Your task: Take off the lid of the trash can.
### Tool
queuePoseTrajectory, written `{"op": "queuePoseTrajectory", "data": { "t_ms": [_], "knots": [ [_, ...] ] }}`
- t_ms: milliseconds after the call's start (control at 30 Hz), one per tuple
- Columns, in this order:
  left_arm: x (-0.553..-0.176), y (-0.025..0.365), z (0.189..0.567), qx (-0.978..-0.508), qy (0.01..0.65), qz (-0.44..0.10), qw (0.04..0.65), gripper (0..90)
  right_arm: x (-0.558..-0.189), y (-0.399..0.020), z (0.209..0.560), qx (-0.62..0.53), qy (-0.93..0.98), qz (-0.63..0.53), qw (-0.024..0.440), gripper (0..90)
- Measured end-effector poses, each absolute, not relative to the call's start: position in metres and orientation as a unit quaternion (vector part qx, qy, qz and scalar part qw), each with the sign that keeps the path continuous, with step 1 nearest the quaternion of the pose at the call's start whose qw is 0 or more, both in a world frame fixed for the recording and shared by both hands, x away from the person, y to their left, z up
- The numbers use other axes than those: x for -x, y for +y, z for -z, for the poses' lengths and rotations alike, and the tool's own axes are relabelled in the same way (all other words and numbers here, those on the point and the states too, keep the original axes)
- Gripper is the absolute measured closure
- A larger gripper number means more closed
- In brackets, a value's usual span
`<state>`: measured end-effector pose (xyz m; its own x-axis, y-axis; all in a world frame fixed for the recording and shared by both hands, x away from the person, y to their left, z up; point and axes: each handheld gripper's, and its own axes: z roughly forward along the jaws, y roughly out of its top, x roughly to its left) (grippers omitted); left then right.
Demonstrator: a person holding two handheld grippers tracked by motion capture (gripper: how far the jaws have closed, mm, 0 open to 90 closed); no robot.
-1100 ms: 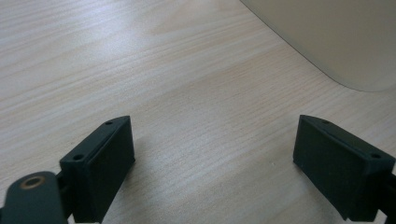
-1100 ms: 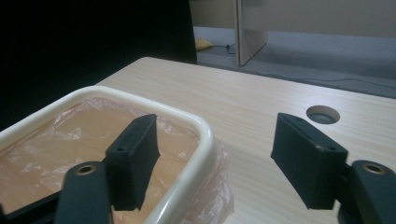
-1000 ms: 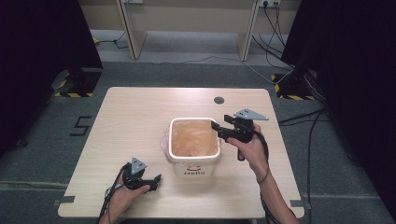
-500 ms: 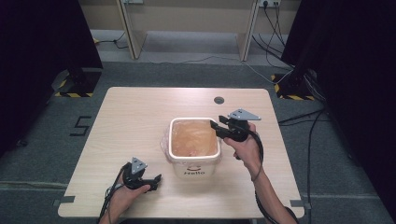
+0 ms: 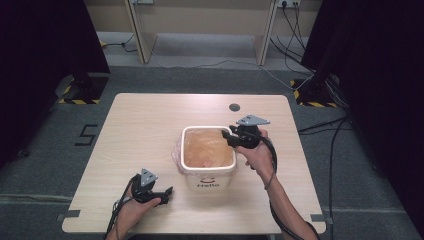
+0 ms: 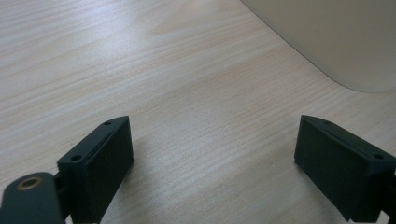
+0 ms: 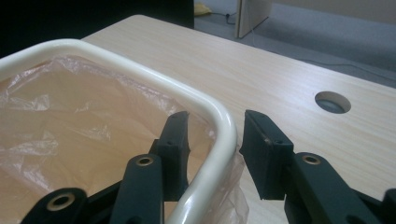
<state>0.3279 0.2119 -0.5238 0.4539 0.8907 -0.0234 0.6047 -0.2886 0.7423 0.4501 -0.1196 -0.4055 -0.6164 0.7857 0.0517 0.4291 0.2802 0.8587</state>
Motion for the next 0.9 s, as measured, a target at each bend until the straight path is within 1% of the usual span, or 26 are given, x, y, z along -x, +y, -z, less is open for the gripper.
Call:
{"op": "queuePoseTrajectory", "data": {
  "t_ms": [200, 300, 567, 900],
  "knots": [
    [-0.328, 0.212, 0.524, -0.777, 0.482, -0.203, 0.352, 10.7, -0.45, -0.118, 0.407, -0.391, 0.777, -0.453, 0.195, 65.5],
    [-0.328, 0.212, 0.524, -0.777, 0.481, -0.203, 0.352, 10.8, -0.449, -0.118, 0.405, -0.39, 0.775, -0.455, 0.202, 66.9],
    [-0.328, 0.212, 0.524, -0.777, 0.482, -0.203, 0.352, 10.7, -0.446, -0.115, 0.395, -0.37, 0.781, -0.447, 0.231, 67.5],
    [-0.328, 0.212, 0.524, -0.777, 0.481, -0.203, 0.352, 10.8, -0.443, -0.115, 0.384, -0.37, 0.768, -0.468, 0.234, 67.4]
  ]
}}
